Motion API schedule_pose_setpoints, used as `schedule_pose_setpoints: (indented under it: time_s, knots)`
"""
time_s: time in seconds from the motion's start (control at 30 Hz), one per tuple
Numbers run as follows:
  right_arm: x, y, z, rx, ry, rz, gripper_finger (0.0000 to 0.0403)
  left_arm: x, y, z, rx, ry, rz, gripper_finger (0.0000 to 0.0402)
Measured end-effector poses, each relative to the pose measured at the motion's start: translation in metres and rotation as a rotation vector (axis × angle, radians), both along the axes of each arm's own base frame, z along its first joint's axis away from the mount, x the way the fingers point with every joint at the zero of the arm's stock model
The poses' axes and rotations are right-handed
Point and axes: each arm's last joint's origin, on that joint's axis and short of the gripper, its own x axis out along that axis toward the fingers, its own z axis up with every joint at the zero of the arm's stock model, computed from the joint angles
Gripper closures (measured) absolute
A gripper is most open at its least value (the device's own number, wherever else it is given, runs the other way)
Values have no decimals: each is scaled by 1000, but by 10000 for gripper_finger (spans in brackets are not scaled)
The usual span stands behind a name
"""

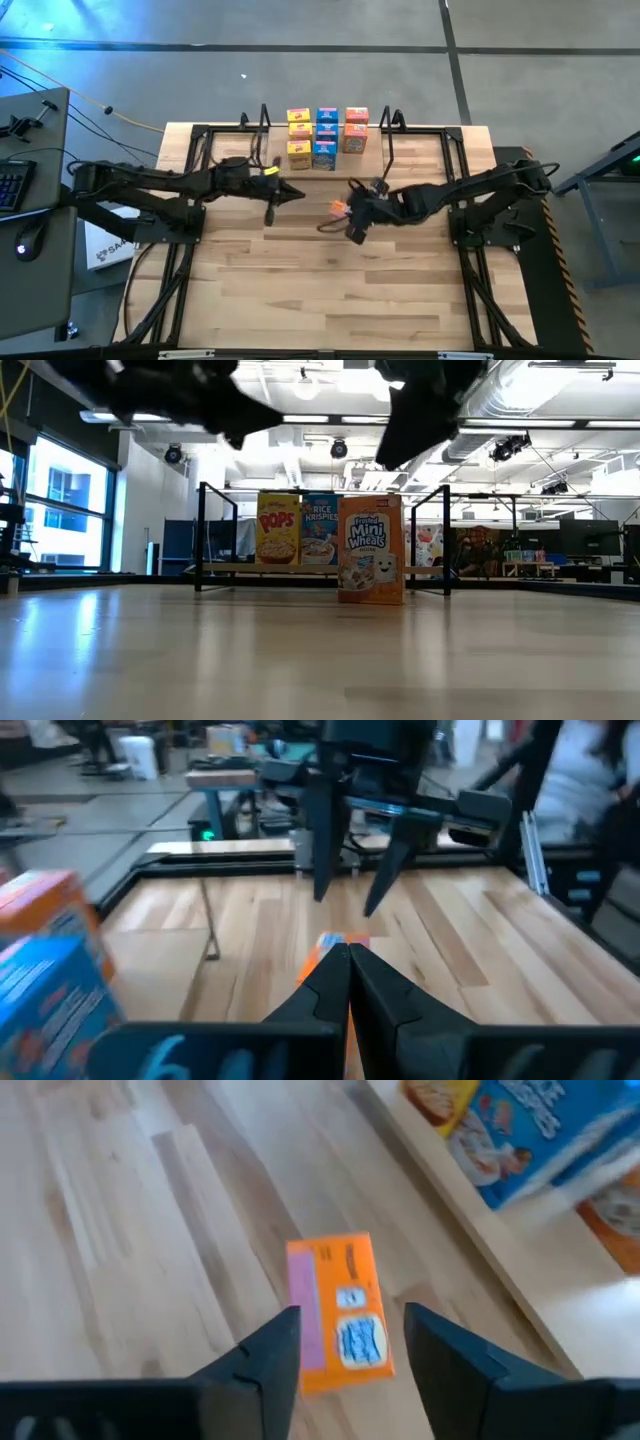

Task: Stack cereal on shelf
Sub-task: Put the orange cereal box on the shelf aligned with the other orange cereal boxes

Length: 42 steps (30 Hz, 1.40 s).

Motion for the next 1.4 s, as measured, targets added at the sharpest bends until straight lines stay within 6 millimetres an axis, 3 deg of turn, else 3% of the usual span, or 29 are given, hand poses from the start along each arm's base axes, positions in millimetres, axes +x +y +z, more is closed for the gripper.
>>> schedule_pose_setpoints:
  time_s: [0.3, 0.47, 0.87, 1.4]
  knots:
    - [27, -17, 8, 55, 63, 102, 126, -56, -2, -18, -31, -115, 173, 401]
    - [42, -22, -4, 72, 221, 87, 101, -72, -3, -23, -28, -101, 243, 401]
    - [59, -37, -26, 166, 316, 61, 105, -82, -3, -29, -14, -57, 304, 401]
    - [63, -44, -34, 197, 336, 89, 216, -87, 10, -37, -4, 30, 359, 401]
